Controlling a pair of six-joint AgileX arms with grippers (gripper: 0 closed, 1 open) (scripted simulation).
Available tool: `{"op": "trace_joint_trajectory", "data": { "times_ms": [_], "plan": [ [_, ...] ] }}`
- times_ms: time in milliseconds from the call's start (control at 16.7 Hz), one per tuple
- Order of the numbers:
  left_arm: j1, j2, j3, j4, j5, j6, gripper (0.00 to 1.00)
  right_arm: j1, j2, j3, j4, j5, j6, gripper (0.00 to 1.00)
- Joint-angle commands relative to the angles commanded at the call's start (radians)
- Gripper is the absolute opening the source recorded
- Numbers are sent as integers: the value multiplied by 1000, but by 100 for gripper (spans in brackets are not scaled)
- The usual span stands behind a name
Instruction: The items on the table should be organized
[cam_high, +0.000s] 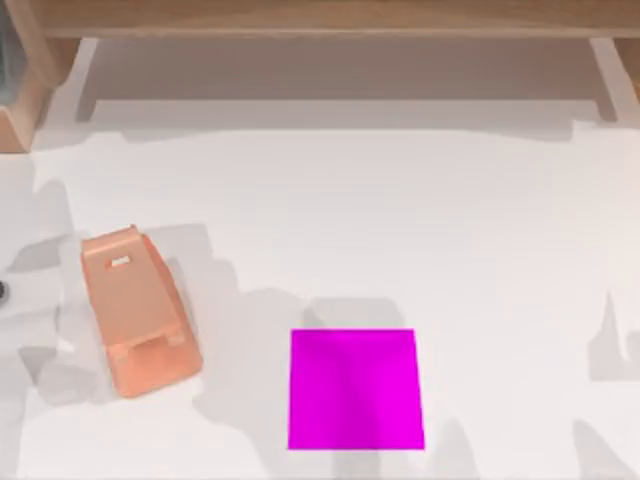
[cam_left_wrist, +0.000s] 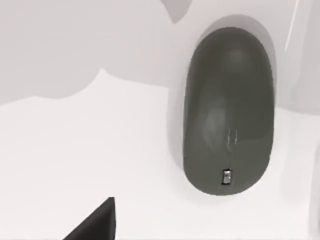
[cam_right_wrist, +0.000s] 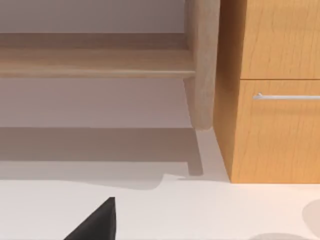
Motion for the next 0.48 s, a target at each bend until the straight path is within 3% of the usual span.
{"op": "trace_joint_trajectory", "data": {
  "times_ms": [480],
  "plan": [
    [-2, 26, -54, 75, 0, -2, 100, 0, 0, 0, 0, 0, 0, 100]
  ]
}}
